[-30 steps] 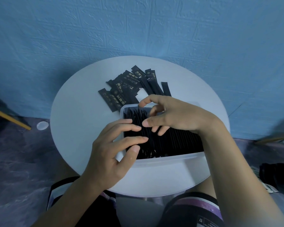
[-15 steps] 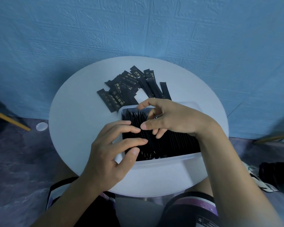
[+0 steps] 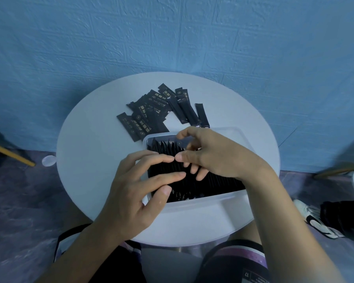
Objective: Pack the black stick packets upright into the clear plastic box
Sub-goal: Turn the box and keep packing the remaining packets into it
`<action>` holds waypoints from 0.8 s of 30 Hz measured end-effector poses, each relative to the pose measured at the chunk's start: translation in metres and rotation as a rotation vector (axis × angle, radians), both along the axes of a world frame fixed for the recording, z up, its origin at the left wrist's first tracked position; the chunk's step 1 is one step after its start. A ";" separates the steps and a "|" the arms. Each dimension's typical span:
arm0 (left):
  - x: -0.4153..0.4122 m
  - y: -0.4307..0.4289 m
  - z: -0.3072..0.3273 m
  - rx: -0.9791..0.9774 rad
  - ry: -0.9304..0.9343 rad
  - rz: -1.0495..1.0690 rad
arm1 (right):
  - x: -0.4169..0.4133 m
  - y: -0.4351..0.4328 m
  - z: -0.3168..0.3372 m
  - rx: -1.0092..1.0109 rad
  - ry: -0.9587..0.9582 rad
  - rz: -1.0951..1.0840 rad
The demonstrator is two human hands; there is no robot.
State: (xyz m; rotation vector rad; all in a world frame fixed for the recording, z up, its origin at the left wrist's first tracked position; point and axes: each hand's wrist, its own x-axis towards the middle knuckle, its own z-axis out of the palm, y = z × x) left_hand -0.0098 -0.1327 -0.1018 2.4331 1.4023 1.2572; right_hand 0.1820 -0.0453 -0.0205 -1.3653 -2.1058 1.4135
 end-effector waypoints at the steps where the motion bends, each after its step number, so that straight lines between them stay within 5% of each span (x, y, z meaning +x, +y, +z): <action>1: 0.000 0.000 -0.001 -0.001 0.000 0.004 | 0.001 -0.001 -0.001 0.016 -0.009 -0.023; 24: 0.002 0.000 -0.007 0.023 -0.052 0.013 | -0.006 -0.015 0.000 0.153 -0.359 -0.025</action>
